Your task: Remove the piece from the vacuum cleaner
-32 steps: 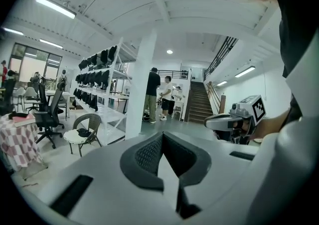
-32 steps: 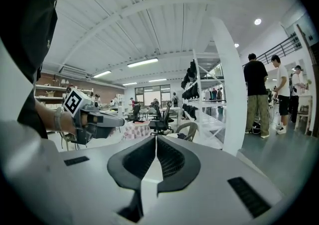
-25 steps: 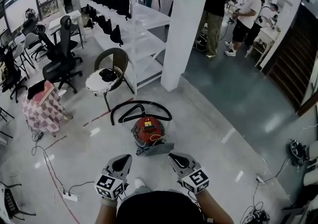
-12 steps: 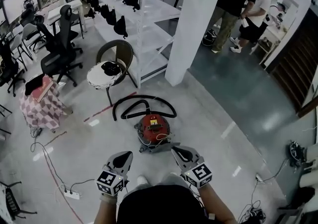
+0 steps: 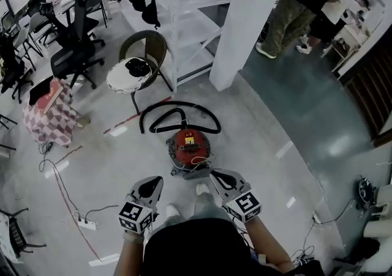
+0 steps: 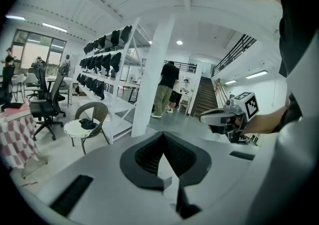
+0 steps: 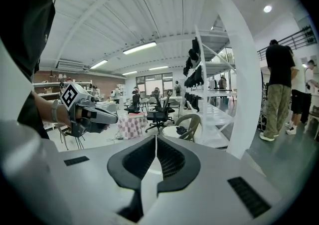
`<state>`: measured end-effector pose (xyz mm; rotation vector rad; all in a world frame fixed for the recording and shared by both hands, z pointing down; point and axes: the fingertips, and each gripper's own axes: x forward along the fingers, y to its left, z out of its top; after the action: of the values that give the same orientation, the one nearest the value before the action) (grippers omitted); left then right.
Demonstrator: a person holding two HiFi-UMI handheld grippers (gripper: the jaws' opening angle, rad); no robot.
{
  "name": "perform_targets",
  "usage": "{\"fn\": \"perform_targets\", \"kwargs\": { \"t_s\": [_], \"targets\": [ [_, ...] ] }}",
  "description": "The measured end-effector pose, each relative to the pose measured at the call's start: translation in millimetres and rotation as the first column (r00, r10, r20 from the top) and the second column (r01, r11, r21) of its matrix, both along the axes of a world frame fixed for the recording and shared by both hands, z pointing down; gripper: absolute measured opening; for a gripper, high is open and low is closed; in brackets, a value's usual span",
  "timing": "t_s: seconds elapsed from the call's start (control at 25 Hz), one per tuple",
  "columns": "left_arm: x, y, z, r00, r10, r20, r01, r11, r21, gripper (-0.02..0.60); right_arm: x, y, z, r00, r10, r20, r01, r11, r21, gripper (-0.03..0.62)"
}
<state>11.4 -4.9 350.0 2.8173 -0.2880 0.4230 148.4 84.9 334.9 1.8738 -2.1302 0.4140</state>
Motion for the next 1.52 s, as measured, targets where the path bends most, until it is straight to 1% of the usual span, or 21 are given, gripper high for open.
{"fn": "perform_targets", "kwargs": {
  "t_s": [0.16,0.28,0.52,0.64,0.72,0.88,1.08,1.24,1.36,1.4,1.52],
  "targets": [
    [21.3,-8.0,15.8,0.998,-0.044,0.043,0.045,0.999,-0.016,0.018,27.3,-13.8,24.8,0.999,-0.047,0.025,0.048,0.998,-0.045,0.034],
    [33.7,-14.9,36.4,0.993,-0.085,0.081,0.086,0.996,-0.021,0.018,46.4,-25.1,50.7,0.995,-0.097,0.018,0.098,0.993,-0.071,0.034],
    [43.8,-25.0,67.4,0.973,-0.174,0.153,0.180,0.983,-0.031,0.020,66.8,-44.5,96.7,0.978,-0.204,0.039,0.207,0.968,-0.143,0.034],
    [45.0,-30.3,80.3,0.960,-0.206,0.188,0.219,0.974,-0.051,0.020,72.4,-56.1,113.4,0.969,-0.244,0.050,0.249,0.952,-0.180,0.034],
    [42.9,-28.7,92.6,0.950,-0.224,0.219,0.243,0.968,-0.064,0.020,73.0,-59.4,126.8,0.960,-0.274,0.062,0.281,0.936,-0.211,0.034],
    [44.0,-27.6,111.1,0.931,-0.259,0.259,0.285,0.956,-0.071,0.020,74.7,-61.9,157.7,0.938,-0.335,0.084,0.345,0.899,-0.270,0.034],
    [42.8,-18.4,130.0,0.900,-0.313,0.304,0.361,0.925,-0.117,0.020,81.3,-57.7,197.2,0.918,-0.382,0.102,0.393,0.850,-0.350,0.035],
    [39.2,-10.2,157.3,0.886,-0.316,0.339,0.373,0.920,-0.118,0.021,83.7,-57.4,233.1,0.908,-0.402,0.118,0.414,0.820,-0.394,0.038],
    [36.2,-2.1,180.7,0.876,-0.319,0.362,0.385,0.914,-0.125,0.021,83.7,-55.0,266.4,0.895,-0.429,0.124,0.437,0.785,-0.439,0.053],
    [34.7,0.3,186.9,0.870,-0.327,0.368,0.398,0.907,-0.135,0.021,83.3,-53.2,277.3,0.889,-0.442,0.124,0.446,0.770,-0.456,0.062],
    [30.0,3.8,206.2,0.845,-0.363,0.394,0.455,0.874,-0.170,0.021,83.9,-50.4,311.0,0.871,-0.478,0.112,0.465,0.730,-0.501,0.077]
  ]
}}
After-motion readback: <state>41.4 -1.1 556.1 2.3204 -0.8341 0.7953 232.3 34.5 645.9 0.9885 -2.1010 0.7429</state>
